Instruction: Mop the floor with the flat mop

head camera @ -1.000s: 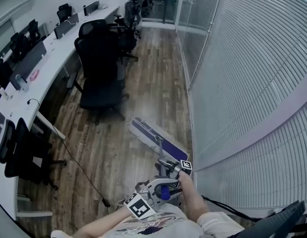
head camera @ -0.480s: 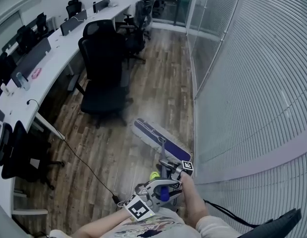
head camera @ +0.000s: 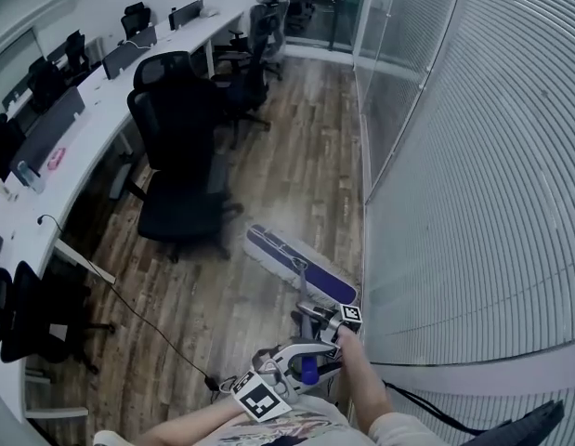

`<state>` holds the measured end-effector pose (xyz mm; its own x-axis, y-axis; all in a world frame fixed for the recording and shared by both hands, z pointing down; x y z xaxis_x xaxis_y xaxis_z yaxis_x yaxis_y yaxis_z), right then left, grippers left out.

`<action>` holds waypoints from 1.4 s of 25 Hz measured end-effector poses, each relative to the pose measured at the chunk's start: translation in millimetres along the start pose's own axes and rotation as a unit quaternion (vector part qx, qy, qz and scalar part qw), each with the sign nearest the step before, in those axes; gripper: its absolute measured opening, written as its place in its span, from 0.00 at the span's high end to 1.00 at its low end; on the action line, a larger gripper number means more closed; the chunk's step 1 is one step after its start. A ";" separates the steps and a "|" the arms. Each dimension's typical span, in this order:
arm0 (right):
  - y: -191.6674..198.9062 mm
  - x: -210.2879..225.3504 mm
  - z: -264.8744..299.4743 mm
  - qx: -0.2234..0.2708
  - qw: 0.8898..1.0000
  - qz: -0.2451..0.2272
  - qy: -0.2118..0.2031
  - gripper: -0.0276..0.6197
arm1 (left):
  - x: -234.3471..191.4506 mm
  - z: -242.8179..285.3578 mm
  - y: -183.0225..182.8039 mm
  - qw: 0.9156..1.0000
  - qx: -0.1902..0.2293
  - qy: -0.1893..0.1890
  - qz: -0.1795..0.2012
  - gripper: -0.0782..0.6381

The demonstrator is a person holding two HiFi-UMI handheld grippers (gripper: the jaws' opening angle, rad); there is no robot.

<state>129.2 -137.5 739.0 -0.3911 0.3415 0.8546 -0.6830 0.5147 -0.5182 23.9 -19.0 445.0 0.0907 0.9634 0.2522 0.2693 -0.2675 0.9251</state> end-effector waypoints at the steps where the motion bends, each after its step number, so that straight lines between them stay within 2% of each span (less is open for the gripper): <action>1: -10.8 -5.5 3.1 0.003 1.000 0.002 -0.005 0.68 | -7.5 8.1 6.4 1.000 -0.001 0.001 0.004 0.71; 8: -72.7 -34.6 43.4 0.010 1.000 -0.009 -0.007 0.68 | -68.2 32.1 44.1 1.000 -0.014 0.000 0.011 0.71; 15: -123.1 -67.6 92.1 0.011 1.000 -0.016 -0.003 0.68 | -139.4 47.0 67.1 1.000 -0.006 -0.028 0.012 0.71; 21: -175.3 -104.8 157.1 0.010 1.000 -0.017 -0.011 0.67 | -227.4 56.5 92.6 0.999 0.007 -0.033 0.015 0.71; 29: -247.3 -157.5 226.0 0.044 0.999 -0.008 -0.019 0.67 | -338.0 85.4 123.5 1.000 0.015 0.002 0.009 0.71; 35: -284.6 -193.0 294.9 0.055 0.998 -0.005 -0.026 0.67 | -431.5 80.0 138.2 0.999 0.031 -0.015 -0.005 0.71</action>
<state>217.1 -581.8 730.9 -0.4127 0.2939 0.8621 -0.7500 0.4274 -0.5048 98.8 -473.0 441.3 0.1173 0.9651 0.2341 0.3292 -0.2602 0.9077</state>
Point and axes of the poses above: the fingertips, and each gripper's own axes: z forward along the fingers, x to its right, y out of its underside, the point moved 8 cm from there along -z, backward along the fingers, and after that the axes turned 13 degrees about x, right-handed, at the moved point
